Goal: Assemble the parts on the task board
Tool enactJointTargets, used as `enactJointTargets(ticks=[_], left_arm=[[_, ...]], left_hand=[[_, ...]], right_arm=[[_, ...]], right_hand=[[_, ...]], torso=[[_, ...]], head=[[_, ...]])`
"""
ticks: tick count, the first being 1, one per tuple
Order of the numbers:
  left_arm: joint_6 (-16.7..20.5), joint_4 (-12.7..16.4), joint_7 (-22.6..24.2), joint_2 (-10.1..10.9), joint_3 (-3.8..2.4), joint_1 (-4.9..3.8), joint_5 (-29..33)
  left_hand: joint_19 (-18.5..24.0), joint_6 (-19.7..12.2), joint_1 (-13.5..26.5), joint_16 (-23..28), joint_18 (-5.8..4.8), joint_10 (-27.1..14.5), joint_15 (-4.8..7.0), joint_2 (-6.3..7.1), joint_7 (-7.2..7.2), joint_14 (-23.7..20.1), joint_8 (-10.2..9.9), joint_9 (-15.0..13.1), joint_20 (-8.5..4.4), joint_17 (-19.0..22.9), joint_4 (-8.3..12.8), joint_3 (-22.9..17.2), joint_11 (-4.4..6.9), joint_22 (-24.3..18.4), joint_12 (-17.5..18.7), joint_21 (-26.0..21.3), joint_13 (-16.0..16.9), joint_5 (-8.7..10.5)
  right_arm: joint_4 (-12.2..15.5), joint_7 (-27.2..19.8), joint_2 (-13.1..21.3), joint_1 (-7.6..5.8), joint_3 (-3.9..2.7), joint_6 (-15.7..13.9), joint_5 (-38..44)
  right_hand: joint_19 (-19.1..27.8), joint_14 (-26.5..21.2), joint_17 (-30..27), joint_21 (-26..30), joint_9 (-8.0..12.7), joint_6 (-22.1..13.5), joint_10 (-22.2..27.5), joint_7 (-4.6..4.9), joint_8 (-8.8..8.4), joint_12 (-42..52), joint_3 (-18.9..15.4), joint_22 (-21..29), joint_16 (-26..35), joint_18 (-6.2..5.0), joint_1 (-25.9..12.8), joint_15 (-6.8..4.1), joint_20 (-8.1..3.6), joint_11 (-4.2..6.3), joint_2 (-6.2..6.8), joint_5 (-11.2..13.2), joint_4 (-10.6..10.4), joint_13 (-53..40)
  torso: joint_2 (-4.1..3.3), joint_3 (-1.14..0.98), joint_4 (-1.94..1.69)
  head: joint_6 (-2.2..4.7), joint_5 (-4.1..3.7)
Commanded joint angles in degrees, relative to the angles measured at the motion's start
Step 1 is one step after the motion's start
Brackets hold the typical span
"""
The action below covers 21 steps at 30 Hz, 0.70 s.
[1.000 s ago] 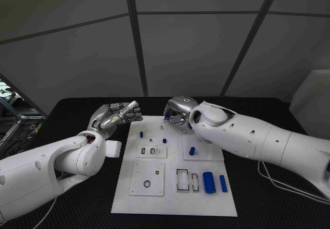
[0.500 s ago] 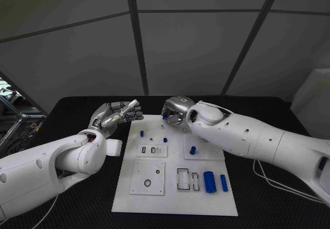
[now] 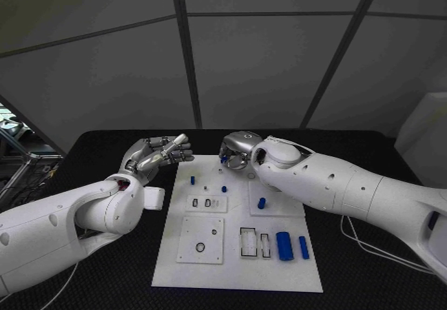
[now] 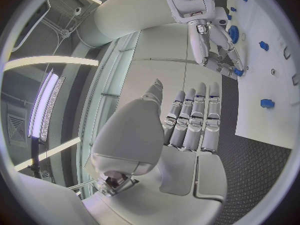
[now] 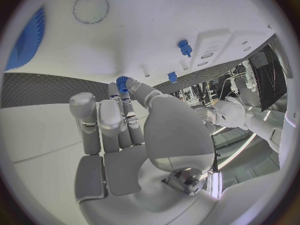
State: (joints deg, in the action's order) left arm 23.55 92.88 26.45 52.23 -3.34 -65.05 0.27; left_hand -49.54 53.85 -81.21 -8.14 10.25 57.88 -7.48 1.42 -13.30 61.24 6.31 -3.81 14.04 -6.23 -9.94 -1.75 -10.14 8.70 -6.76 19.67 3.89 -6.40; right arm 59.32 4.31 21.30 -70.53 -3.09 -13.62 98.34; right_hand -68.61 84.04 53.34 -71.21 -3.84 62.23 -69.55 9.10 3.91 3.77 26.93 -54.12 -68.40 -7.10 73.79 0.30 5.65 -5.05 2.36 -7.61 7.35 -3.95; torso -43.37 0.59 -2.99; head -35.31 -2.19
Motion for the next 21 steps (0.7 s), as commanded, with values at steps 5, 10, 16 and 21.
enactJointTargets(ticks=[5, 10, 16, 21], left_arm=[[-0.9, -0.1, -0.1, -0.1, -0.07, -0.20, 0.0], [-1.0, -0.2, -0.3, -0.1, -0.07, -0.23, 0.0], [-1.4, -0.5, -0.5, 0.0, -0.07, -0.24, 0.0], [-1.9, -1.2, -0.6, 0.1, -0.06, -0.24, 0.0]], left_hand=[[-0.4, 0.2, 0.0, 0.3, 0.22, 0.0, -0.21, -0.61, -0.11, 0.1, -0.3, 0.1, -0.12, -0.1, 0.4, -0.1, -0.21, 0.0, 0.4, 0.2, -0.1, 0.18], [-0.3, 0.0, 0.0, 0.6, 0.19, -0.3, -0.31, -0.63, -0.32, 0.1, -0.6, 0.1, -0.09, -0.1, 0.6, 0.0, -0.38, 0.0, 0.7, 0.1, -0.2, 0.17], [-0.3, -0.1, 0.0, 0.7, 0.18, -0.4, -0.33, -0.69, -0.35, 0.1, -0.7, 0.1, -0.08, -0.1, 0.7, 0.0, -0.41, 0.0, 0.8, 0.1, -0.2, 0.15], [-0.4, -0.1, -0.1, 0.7, 0.20, -0.4, -0.34, -0.76, -0.33, 0.1, -0.7, 0.1, -0.08, -0.2, 0.9, 0.0, -0.41, 0.0, 0.9, 0.2, -0.2, 0.13]], right_arm=[[-0.7, 1.1, -0.4, -0.11, 0.01, 0.7, 0.5], [0.0, 1.6, 0.0, -0.10, 0.01, -2.0, 0.6], [4.0, 2.0, 3.1, -0.08, 0.01, -5.7, 0.1], [10.5, 3.0, 9.6, -0.07, -0.02, -7.8, -2.1]], right_hand=[[4.4, -0.6, -4.7, 2.8, 0.3, -5.1, 7.9, 1.34, -0.39, -0.3, -0.3, 5.1, 2.5, -0.60, -1.4, 1.68, 1.33, -1.73, 2.81, 0.1, -1.0, 0.5], [12.5, -5.8, -14.6, 9.4, 0.1, -10.5, 15.9, 0.88, -0.32, 0.6, -3.4, 15.4, 8.7, -2.50, -0.4, 2.36, 2.53, -2.61, 3.58, -0.2, -1.2, 0.2], [10.2, -4.9, -12.7, 7.6, -0.2, -9.4, 14.5, 1.17, 0.11, 2.9, -5.0, 12.3, 6.5, -2.05, 0.0, 2.09, 2.52, -2.23, 3.26, -1.7, -1.7, -0.1], [7.8, -3.6, -10.6, 5.7, -0.4, -7.3, 11.3, 1.06, 0.75, 5.5, -5.9, 9.3, 4.4, -1.54, -0.4, 1.80, 2.13, -1.76, 3.14, -2.3, -2.6, -0.3]], torso=[[-0.01, -0.02, -0.02], [-0.02, -0.08, 0.05], [0.05, -0.17, 0.17], [0.12, -0.21, 0.48]], head=[[0.06, -0.02], [0.19, 0.15], [0.31, 0.26], [0.78, 0.26]])
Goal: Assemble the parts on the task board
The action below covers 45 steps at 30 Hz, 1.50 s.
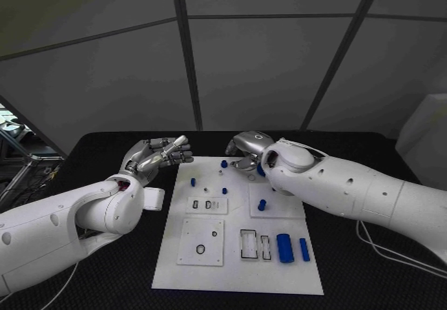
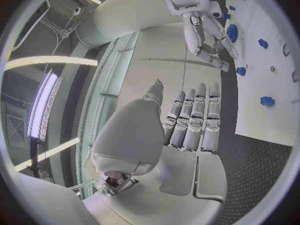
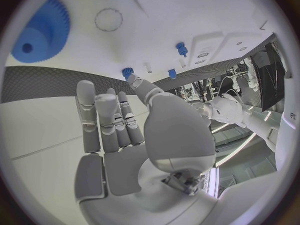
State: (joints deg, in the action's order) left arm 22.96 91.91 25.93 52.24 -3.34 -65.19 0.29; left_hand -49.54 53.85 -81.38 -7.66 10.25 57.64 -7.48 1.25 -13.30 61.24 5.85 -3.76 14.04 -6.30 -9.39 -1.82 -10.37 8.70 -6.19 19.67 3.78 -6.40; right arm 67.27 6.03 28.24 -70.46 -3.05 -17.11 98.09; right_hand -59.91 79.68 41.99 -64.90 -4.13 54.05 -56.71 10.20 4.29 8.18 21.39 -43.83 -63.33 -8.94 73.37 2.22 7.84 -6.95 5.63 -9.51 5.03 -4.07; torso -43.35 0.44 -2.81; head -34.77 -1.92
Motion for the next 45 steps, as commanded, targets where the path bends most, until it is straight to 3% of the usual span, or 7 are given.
enactJointTargets(ticks=[1, 8, 17, 20, 25, 34, 45], left_arm=[[-1.4, -0.3, -0.1, 0.1, -0.05, -0.10, 0.0], [-1.6, -0.5, -0.2, 0.2, -0.04, -0.09, 0.0], [-1.8, -0.9, -0.4, -0.5, -0.02, -0.07, 0.0], [-1.9, -1.1, -0.4, -0.8, -0.01, -0.07, 0.0], [-2.1, -1.3, -0.5, -1.2, 0.00, -0.05, 0.0], [-2.2, -1.6, -0.6, -1.5, 0.01, -0.04, 0.0], [-2.3, -1.6, -0.7, -1.4, 0.01, -0.03, 0.0]], left_hand=[[-0.4, -0.1, 0.0, 0.3, 0.20, -0.2, -0.33, -0.61, -0.32, 0.1, -0.3, 0.0, -0.08, -0.1, 0.4, 0.0, -0.17, 0.0, 0.3, 0.2, 0.0, 0.12], [-0.4, 0.1, -0.2, 0.4, 0.20, 0.0, -0.32, -0.72, -0.24, 0.1, -0.3, 0.0, -0.08, -0.1, 0.6, -0.1, -0.11, 0.0, 0.3, 0.2, 0.0, 0.11], [-0.4, 0.1, -0.2, 0.4, 0.20, 0.1, -0.31, -0.76, -0.22, 0.2, -0.3, 0.0, -0.08, -0.2, 0.7, -0.1, -0.09, -0.1, 0.3, 0.2, 0.0, 0.11], [-0.4, 0.1, -0.2, 0.5, 0.19, 0.1, -0.31, -0.77, -0.23, 0.2, -0.3, 0.0, -0.08, -0.2, 0.7, -0.1, -0.09, -0.1, 0.3, 0.2, 0.0, 0.12], [-0.4, 0.1, -0.2, 0.5, 0.19, 0.1, -0.31, -0.77, -0.23, 0.2, -0.3, 0.0, -0.08, -0.2, 0.7, -0.1, -0.09, -0.1, 0.3, 0.2, 0.0, 0.12], [-0.4, 0.1, -0.2, 0.5, 0.19, 0.1, -0.31, -0.77, -0.23, 0.2, -0.3, 0.0, -0.08, -0.2, 0.7, -0.1, -0.09, -0.1, 0.3, 0.2, 0.0, 0.12], [-0.4, 0.1, -0.2, 0.5, 0.19, 0.1, -0.31, -0.80, -0.25, 0.2, -0.3, 0.0, -0.08, -0.2, 0.7, -0.1, -0.09, -0.1, 0.3, 0.2, 0.0, 0.12]], right_arm=[[3.1, 1.4, 3.2, -0.14, -0.07, -4.4, -2.0], [10.6, 3.3, 12.6, -0.21, -0.09, -2.9, -9.0], [12.5, 6.0, 16.7, -0.22, -0.07, 2.6, -12.1], [11.5, 6.1, 16.3, -0.22, -0.06, 3.9, -12.3], [9.7, 6.0, 14.8, -0.21, -0.07, 4.9, -13.2], [7.8, 7.2, 12.5, -0.21, -0.08, 6.2, -11.5], [6.6, 8.4, 11.7, -0.20, -0.08, 8.5, -11.0]], right_hand=[[-1.3, 0.9, 1.2, -1.0, -0.2, 1.3, -2.4, -0.09, 0.51, 1.5, -0.4, -1.6, -1.0, 0.39, -0.2, -0.19, -0.11, 0.28, -0.13, -0.5, -0.5, -0.3], [-6.8, 4.3, 9.2, -5.4, -0.1, 3.4, -12.6, -0.79, 0.87, 5.8, -1.7, -8.9, -6.4, 1.71, -2.5, -1.81, -1.34, 2.23, 1.40, -2.1, -3.2, -1.9], [-12.5, 6.2, 18.8, -9.8, 0.0, 1.9, -19.2, -2.55, 0.48, 17.9, -10.2, -16.4, -12.0, 3.22, -0.8, -3.95, -3.12, 4.45, 4.39, -3.9, -8.8, -13.3], [-13.5, 6.6, 25.1, -11.1, 0.0, 0.5, -13.6, -2.34, 1.36, 33.4, -16.3, -18.6, -15.8, 3.53, 3.1, -3.37, -2.84, 4.21, 3.84, -5.2, -13.3, -29.7], [-14.3, 7.5, 32.1, -12.3, 0.0, -0.2, -15.8, -1.77, 2.54, 50.3, -18.1, -20.6, -19.3, 3.84, 5.7, -3.05, -2.44, 3.60, 2.55, -5.5, -16.7, -48.8], [-16.7, 8.7, 39.4, -14.8, 0.0, -0.9, -22.9, -1.31, 3.96, 67.7, -19.3, -25.1, -23.0, 4.61, 7.9, -2.49, -1.87, 3.08, 1.55, -6.3, -18.5, -68.5], [-18.6, 9.3, 42.9, -16.5, 0.0, -0.5, -25.6, -1.29, 4.64, 71.9, -19.3, -28.3, -24.6, 5.24, 8.7, -2.41, -1.73, 2.98, 0.58, -6.2, -18.0, -73.6]], torso=[[0.13, -0.09, 0.43], [0.32, -0.45, 1.49], [0.24, -0.60, 1.59], [0.21, -0.51, 1.46], [0.22, -0.50, 1.39], [0.27, -0.39, 1.38], [0.28, -0.39, 1.43]], head=[[0.24, 0.05], [0.47, -0.11], [0.63, -0.65], [0.61, -0.72], [0.41, -0.77], [0.10, -0.74], [-0.33, -0.91]])
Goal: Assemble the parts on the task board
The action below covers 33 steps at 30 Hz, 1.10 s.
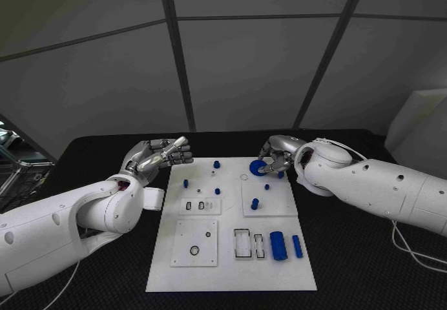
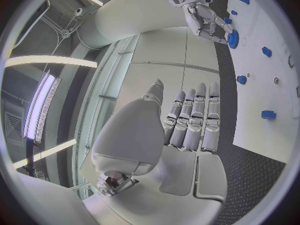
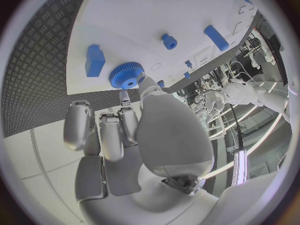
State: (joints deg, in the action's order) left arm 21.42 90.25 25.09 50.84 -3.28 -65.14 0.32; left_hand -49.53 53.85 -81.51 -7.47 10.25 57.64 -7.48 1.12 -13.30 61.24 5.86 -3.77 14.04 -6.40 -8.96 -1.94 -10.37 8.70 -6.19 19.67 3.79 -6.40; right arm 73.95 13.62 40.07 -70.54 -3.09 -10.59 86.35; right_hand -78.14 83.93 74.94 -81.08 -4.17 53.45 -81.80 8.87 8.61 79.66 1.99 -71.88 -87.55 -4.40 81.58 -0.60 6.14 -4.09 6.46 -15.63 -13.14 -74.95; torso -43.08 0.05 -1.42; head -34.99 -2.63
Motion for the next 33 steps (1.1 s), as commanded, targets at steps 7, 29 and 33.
enactJointTargets(ticks=[7, 29, 33], left_arm=[[-0.6, 0.1, 0.1, 0.1, -0.05, -0.08, 0.0], [-0.5, -0.1, -0.1, 0.0, -0.05, -0.08, 0.0], [-0.6, -0.1, -0.1, 0.0, -0.05, -0.08, 0.0]], left_hand=[[-0.4, 0.1, -0.1, 0.4, 0.17, 0.1, -0.33, -0.65, -0.29, 0.1, -0.4, 0.0, -0.07, -0.1, 0.4, 0.0, -0.12, -0.1, 0.3, 0.1, 0.0, 0.14], [0.0, 0.0, -0.1, 0.6, 0.12, 0.0, -0.42, -0.65, -0.35, 0.0, -0.5, 0.0, -0.02, -0.1, 0.6, 0.0, -0.19, -0.2, 0.5, 0.0, 0.0, 0.15], [0.0, 0.0, -0.1, 0.6, 0.12, 0.0, -0.42, -0.65, -0.35, 0.0, -0.5, 0.0, -0.02, -0.1, 0.6, 0.0, -0.19, -0.2, 0.5, 0.0, 0.0, 0.15]], right_arm=[[-0.6, 1.1, -0.5, -0.13, -0.03, 3.0, 1.2], [-1.6, 1.8, -2.1, -0.13, -0.02, 2.5, 3.8], [-0.2, 1.3, -1.7, -0.11, -0.02, -0.8, 4.5]], right_hand=[[-0.6, 5.2, 10.7, -0.6, 0.1, -0.2, -0.7, 0.13, 0.28, 1.0, -0.1, -0.7, -0.7, 0.77, 0.5, 0.50, 0.04, 0.03, -0.25, 0.0, 0.3, -3.4], [-1.5, 5.4, 11.8, -1.5, -0.2, 1.7, -1.9, -0.13, 1.60, 2.8, 0.5, -2.3, -1.2, 1.06, 1.2, 0.48, 0.14, 0.19, -1.96, -0.4, 0.8, -5.7], [-2.7, 5.5, 12.3, -2.4, -0.6, 4.3, -3.1, -1.01, 2.76, 4.1, 2.7, -4.2, -1.4, 1.42, 3.4, -0.12, -0.27, 0.95, -3.70, 2.0, 2.1, -7.4]], torso=[[-0.01, -0.06, 0.00], [0.01, -0.09, 0.02], [0.03, -0.12, -0.02]], head=[[-0.21, -0.29], [-0.52, -0.14], [-0.54, -0.06]])
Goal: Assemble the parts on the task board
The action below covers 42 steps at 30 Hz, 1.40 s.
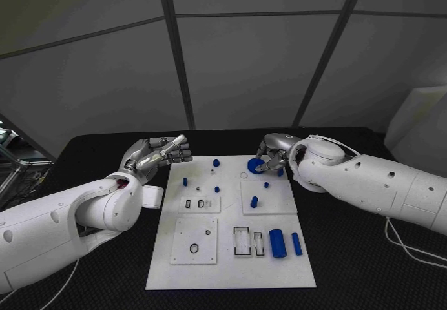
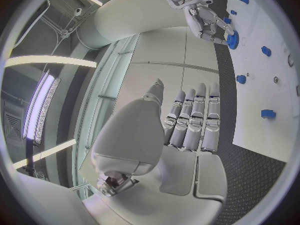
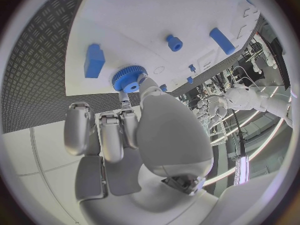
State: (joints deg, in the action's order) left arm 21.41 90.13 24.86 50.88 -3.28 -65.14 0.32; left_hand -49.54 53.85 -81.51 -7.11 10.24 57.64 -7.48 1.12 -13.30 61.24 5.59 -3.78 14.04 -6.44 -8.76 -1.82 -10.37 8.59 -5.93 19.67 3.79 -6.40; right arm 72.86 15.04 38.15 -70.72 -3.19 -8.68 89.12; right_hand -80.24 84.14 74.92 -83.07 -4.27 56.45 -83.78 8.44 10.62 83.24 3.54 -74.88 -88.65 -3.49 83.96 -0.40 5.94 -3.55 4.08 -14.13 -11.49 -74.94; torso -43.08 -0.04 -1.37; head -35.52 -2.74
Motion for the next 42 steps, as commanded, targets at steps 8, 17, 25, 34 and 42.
enactJointTargets(ticks=[8, 17, 25, 34, 42], left_arm=[[-0.7, 0.0, 0.0, 0.0, -0.05, -0.08, 0.0], [-0.7, 0.0, 0.0, 0.0, -0.05, -0.08, 0.0], [-0.7, 0.1, 0.0, -0.1, -0.05, -0.08, 0.0], [-0.5, 0.0, 0.0, -0.2, -0.07, -0.11, 0.0], [-0.5, 0.1, -0.1, -0.1, -0.08, -0.14, 0.0]], left_hand=[[0.0, 0.0, -0.1, 0.3, 0.12, 0.0, -0.43, -0.68, -0.35, 0.0, -0.3, 0.0, -0.01, -0.1, 0.4, -0.1, -0.20, -0.1, 0.2, 0.0, 0.0, 0.14], [0.1, 0.0, -0.1, 0.4, 0.12, 0.1, -0.43, -0.86, -0.31, 0.0, -0.3, 0.0, 0.00, -0.1, 0.5, -0.2, -0.17, -0.1, 0.2, -0.1, 0.0, 0.12], [0.1, 0.1, -0.2, 0.4, 0.13, 0.1, -0.42, -1.00, -0.27, 0.0, -0.3, 0.0, 0.01, -0.1, 0.5, -0.3, -0.15, -0.1, 0.2, -0.1, 0.0, 0.11], [0.1, 0.1, -0.2, 0.4, 0.13, 0.1, -0.42, -1.00, -0.27, 0.0, -0.3, 0.0, 0.01, -0.1, 0.5, -0.3, -0.15, -0.1, 0.2, -0.1, 0.0, 0.11], [0.1, 0.1, -0.2, 0.4, 0.13, 0.2, -0.42, -1.01, -0.27, 0.0, -0.3, 0.0, 0.01, -0.1, 0.5, -0.3, -0.15, -0.1, 0.2, -0.1, 0.0, 0.11]], right_arm=[[5.0, -1.0, 1.2, 0.10, 0.07, -11.3, 4.8], [9.0, -1.1, -0.9, 0.10, 0.07, -13.0, 9.7], [7.1, -0.2, -5.5, 0.11, 0.40, -12.0, 13.0], [3.6, 0.4, -10.2, 0.46, 1.55, -9.6, 14.5], [1.8, 0.5, -12.0, 1.02, 1.94, -7.7, 14.7]], right_hand=[[-2.1, 5.5, 13.1, -1.7, -0.5, 3.2, -2.3, -1.23, 0.78, 2.0, 4.2, -3.7, -0.6, 1.02, 2.0, -0.93, -0.78, 1.06, -1.22, -0.8, 1.9, -9.3], [-2.3, 5.5, 13.3, -1.9, -0.5, 3.4, -2.4, -1.24, 0.47, 2.1, 4.8, -4.0, -0.7, 1.08, 1.2, -0.96, -0.84, 1.07, -0.75, -1.0, 1.7, -9.4], [-2.3, 5.5, 13.3, -1.9, -0.4, 3.4, -2.3, -1.19, 0.13, 1.9, 5.2, -4.0, -0.7, 1.07, 0.5, -0.93, -0.84, 1.03, -0.40, -0.9, 1.5, -9.3], [-2.2, 5.5, 13.2, -1.8, -0.3, 3.3, -2.2, -1.15, -0.10, 1.7, 5.4, -3.9, -0.6, 1.06, 0.2, -0.91, -0.82, 0.99, -0.30, -0.8, 1.3, -9.1], [-2.2, 5.5, 13.2, -1.8, -0.3, 3.3, -2.1, -1.13, -0.18, 1.7, 5.6, -3.9, -0.6, 1.05, 0.1, -0.90, -0.82, 0.98, -0.30, -0.8, 1.3, -9.1]], torso=[[0.04, -0.01, -0.02], [0.00, 0.03, -0.15], [0.01, 0.09, -0.18], [-0.05, 0.08, -0.07], [0.03, 0.07, -0.20]], head=[[0.20, 0.36], [0.08, 0.87], [-0.15, 1.39], [-0.28, 1.64], [-0.64, 1.96]])
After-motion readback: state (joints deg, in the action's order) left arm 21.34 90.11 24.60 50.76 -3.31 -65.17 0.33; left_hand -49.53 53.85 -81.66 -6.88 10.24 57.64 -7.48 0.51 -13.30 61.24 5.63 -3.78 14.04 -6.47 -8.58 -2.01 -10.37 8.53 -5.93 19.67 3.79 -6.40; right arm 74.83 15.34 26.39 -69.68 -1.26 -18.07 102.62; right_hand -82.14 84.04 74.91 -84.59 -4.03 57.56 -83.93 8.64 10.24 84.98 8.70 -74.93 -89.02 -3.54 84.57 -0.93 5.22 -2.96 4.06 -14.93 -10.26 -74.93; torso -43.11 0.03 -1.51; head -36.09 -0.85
